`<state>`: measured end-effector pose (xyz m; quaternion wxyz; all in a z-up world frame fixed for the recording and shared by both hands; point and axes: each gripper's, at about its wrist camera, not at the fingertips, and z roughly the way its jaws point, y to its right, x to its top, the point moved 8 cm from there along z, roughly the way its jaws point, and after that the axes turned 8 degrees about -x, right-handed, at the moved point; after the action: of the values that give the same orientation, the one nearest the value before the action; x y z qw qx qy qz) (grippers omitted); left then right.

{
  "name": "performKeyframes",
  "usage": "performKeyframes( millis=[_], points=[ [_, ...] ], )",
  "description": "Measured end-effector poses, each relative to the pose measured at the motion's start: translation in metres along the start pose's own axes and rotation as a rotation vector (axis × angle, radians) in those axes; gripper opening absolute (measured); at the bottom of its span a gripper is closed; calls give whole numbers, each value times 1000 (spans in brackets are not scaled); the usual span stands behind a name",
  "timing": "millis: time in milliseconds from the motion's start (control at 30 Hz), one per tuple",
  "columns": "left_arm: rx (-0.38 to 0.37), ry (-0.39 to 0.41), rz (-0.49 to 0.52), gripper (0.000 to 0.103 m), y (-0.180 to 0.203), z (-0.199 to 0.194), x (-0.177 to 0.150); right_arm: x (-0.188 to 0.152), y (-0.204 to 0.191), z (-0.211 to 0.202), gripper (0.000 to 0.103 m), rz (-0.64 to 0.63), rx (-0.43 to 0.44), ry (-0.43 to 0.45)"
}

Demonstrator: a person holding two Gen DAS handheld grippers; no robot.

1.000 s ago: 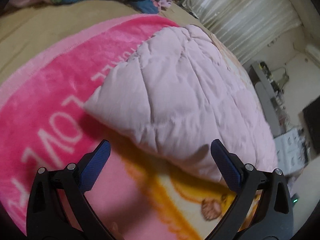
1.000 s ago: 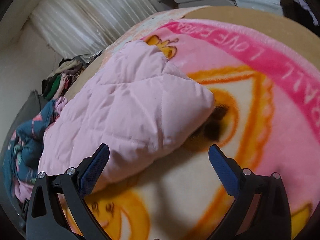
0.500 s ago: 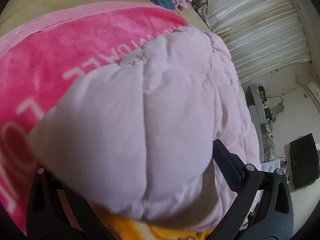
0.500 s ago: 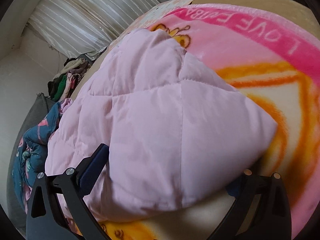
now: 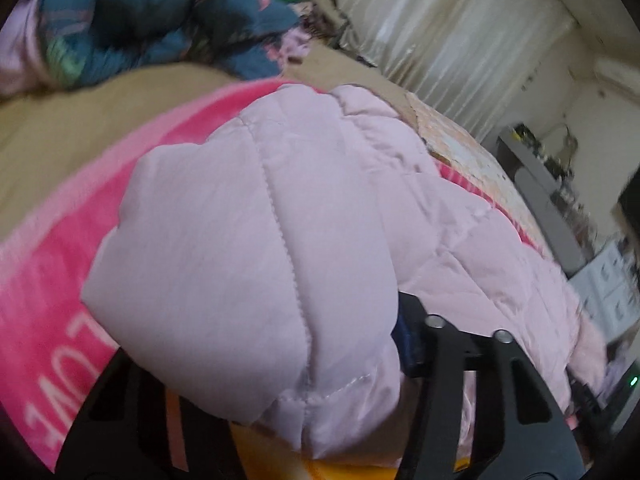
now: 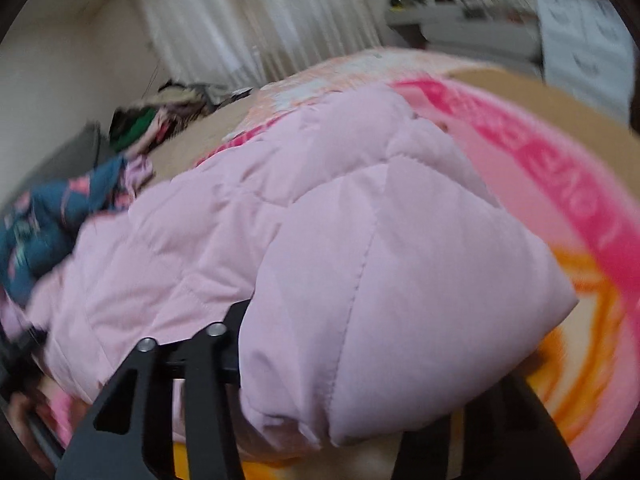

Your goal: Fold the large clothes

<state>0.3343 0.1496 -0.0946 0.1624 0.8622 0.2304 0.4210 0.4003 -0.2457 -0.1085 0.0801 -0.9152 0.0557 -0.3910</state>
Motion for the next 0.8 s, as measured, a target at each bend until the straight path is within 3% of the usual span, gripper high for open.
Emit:
performKeyframes(
  millis=[400,600,800],
  points=[
    [1,50,204,28,36,-25,28,26,-43,-47,27,-354,-98,170],
    [-32,88,289,27,66,-64,26,37,-58,-99,26,-461,-71,286],
    [-53,87,334,27,72,-101,13,14,-60,-150,25,-527,-36,349]
  ],
)
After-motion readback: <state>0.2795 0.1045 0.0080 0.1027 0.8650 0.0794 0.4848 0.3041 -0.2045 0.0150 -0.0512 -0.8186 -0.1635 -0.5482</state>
